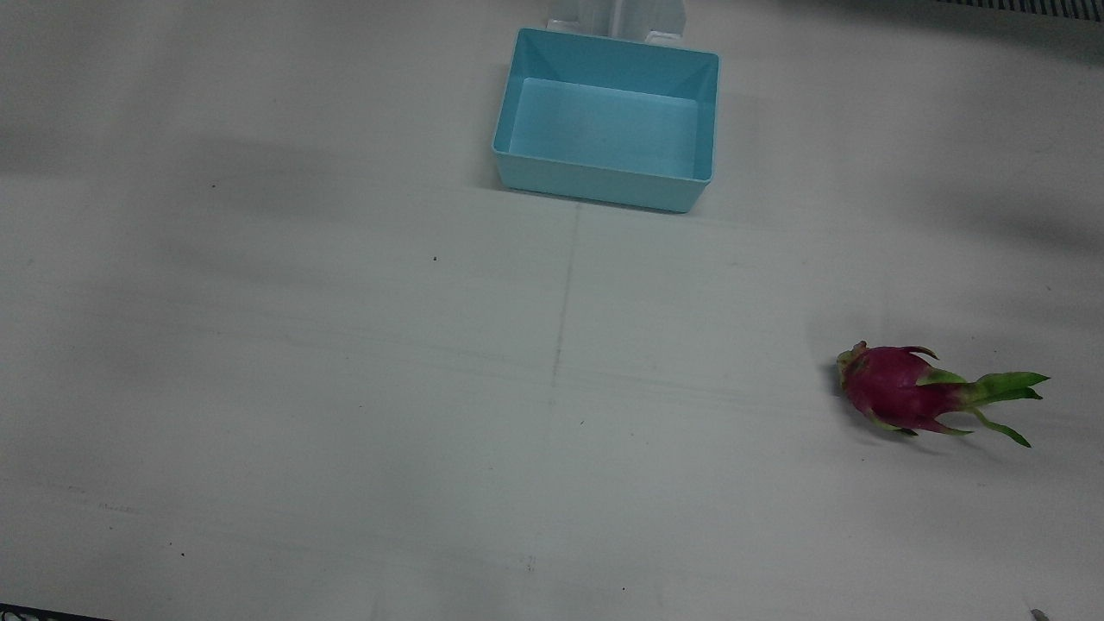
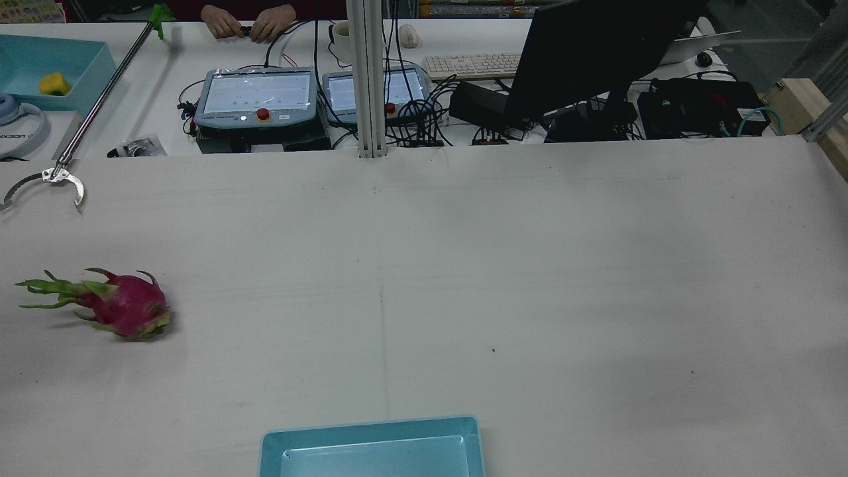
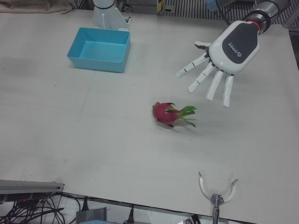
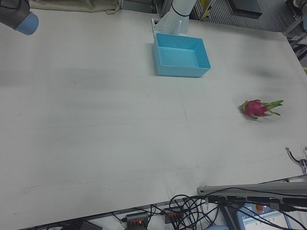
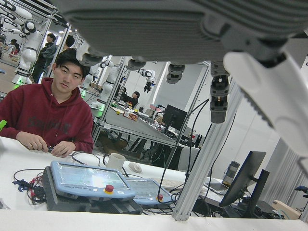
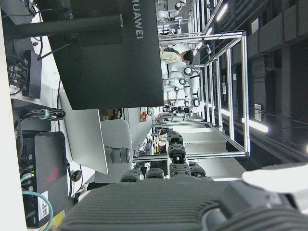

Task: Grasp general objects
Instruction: 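Lower the left hand beside the pink dragon fruit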

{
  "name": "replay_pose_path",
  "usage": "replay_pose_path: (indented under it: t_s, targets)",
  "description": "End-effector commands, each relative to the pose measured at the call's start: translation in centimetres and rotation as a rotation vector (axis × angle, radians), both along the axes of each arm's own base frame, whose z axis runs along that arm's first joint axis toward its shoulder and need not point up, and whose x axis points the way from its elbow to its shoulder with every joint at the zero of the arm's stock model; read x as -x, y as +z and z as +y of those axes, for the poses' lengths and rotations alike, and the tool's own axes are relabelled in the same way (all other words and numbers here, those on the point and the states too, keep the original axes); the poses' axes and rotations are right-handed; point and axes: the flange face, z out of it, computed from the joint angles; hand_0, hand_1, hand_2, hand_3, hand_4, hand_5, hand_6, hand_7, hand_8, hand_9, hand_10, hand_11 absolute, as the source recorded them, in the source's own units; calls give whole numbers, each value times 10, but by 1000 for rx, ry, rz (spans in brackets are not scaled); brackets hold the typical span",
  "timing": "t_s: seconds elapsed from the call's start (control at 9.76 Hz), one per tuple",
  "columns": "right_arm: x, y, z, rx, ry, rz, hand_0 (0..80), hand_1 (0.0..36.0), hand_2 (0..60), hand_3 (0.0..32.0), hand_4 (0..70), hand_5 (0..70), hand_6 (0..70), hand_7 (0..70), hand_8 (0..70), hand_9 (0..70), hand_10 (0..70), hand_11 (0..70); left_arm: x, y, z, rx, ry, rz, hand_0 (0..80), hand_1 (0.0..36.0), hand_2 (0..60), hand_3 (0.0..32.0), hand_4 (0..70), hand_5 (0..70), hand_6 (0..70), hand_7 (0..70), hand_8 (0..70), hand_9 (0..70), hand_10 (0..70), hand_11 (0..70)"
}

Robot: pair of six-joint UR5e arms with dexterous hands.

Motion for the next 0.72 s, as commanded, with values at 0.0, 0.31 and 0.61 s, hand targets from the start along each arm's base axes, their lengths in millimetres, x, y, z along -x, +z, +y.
replay_pose_path:
  t_s: [0.0,0.31,0.61]
  targets:
    - [0,-1,0,-1,0,0,0,0,0,0,0,0,0,0,0,0,0,0,-101,12,0,-31,52,-32,591,127,0,28,182,124,0,81,0,2,0,0]
    - [0,-1,0,-1,0,0,0,0,0,0,0,0,0,0,0,0,0,0,-167,32,3,22,66,-27,594,125,0,0,270,117,0,122,0,10,0,0]
    - [0,-1,0,-3,0,0,0,0,0,0,0,0,0,0,0,0,0,0,-215,39,-54,128,69,-108,590,135,0,194,60,18,0,65,0,0,0,0]
